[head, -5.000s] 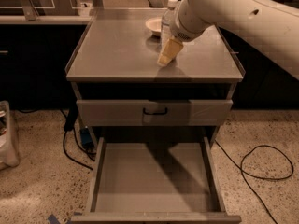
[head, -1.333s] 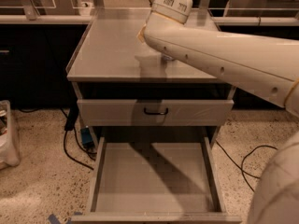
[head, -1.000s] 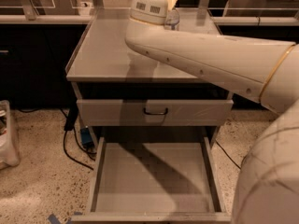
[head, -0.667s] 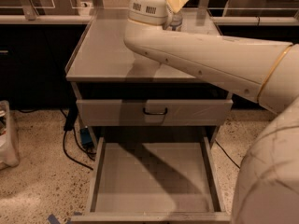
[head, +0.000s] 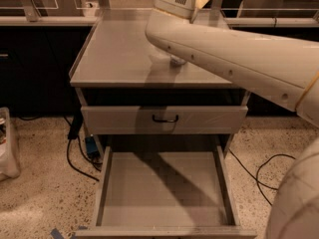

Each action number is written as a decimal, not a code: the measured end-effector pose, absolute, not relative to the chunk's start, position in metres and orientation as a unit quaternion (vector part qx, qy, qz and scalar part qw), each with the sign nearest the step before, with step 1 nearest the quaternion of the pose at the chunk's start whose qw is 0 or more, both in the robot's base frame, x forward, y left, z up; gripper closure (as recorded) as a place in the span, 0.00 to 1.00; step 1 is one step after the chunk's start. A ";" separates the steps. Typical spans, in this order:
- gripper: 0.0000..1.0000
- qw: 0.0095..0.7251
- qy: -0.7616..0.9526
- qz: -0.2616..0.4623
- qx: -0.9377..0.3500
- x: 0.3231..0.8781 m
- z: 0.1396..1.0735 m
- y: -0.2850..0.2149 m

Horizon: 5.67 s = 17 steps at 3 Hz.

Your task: Place blue plastic bottle into middle drawer

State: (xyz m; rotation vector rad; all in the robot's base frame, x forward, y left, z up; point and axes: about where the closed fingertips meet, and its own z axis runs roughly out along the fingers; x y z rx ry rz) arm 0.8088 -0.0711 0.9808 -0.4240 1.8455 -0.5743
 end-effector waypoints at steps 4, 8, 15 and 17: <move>0.00 0.600 0.769 -0.118 -0.188 0.800 1.043 -0.184; 0.00 0.626 0.757 0.035 -0.185 0.813 1.043 -0.159; 0.00 0.437 0.857 0.210 -0.175 0.833 0.921 -0.106; 0.19 0.437 0.857 0.210 -0.175 0.833 0.921 -0.106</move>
Offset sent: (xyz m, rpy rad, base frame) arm -0.0223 -0.0682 0.0569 0.0482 0.0261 -0.0312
